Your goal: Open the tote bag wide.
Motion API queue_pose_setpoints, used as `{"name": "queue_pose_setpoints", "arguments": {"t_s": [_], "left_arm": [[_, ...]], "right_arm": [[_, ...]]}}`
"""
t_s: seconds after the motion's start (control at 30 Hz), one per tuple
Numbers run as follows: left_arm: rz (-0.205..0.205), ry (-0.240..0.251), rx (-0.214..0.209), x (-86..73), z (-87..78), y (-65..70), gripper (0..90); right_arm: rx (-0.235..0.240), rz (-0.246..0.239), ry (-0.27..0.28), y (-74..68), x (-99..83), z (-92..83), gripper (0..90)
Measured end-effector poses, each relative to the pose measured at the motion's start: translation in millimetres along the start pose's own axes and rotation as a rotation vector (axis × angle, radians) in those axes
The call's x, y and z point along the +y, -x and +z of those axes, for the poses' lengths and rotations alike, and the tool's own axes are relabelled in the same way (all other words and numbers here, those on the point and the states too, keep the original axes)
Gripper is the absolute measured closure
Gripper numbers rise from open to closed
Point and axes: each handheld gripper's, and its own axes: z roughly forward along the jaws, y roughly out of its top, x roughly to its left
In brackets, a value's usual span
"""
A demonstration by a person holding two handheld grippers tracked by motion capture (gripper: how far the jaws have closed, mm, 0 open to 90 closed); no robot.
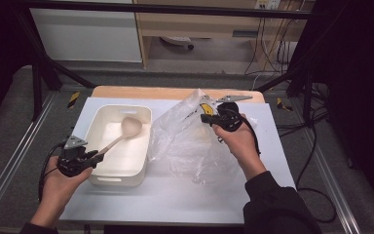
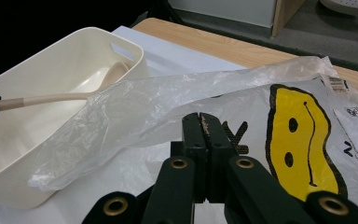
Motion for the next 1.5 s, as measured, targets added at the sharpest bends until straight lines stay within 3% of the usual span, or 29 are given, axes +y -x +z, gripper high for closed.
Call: {"name": "queue_pose_setpoints", "arguments": {"t_s": [0.33, 0.57, 0.77, 1.07, 1.5], "left_arm": [[-0.007, 0.009, -0.004, -0.9, -3.4, 0.6, 69.5], [-0.015, 0.078, 0.001, 2.0, -18.9, 0.0, 69.5], [-0.011, 0.138, -0.022, 6.7, -39.6, 3.7, 69.5], [0.000, 0.200, -0.107, 12.0, -65.2, 16.8, 69.5], [0.052, 0.203, -0.199, 11.3, -73.8, 45.6, 69.6]], "right_arm": [[-0.001, 0.000, -0.002, -0.1, 0.3, 0.3, 90.0], [-0.002, -0.004, -0.007, -1.1, 1.2, 0.5, 90.0], [0.002, -0.012, -0.008, -2.5, 4.3, -0.9, 90.0], [0.007, -0.012, -0.012, -3.3, 8.0, -0.2, 90.0], [0.003, -0.009, -0.030, 0.1, 6.8, 3.5, 90.0]]}}
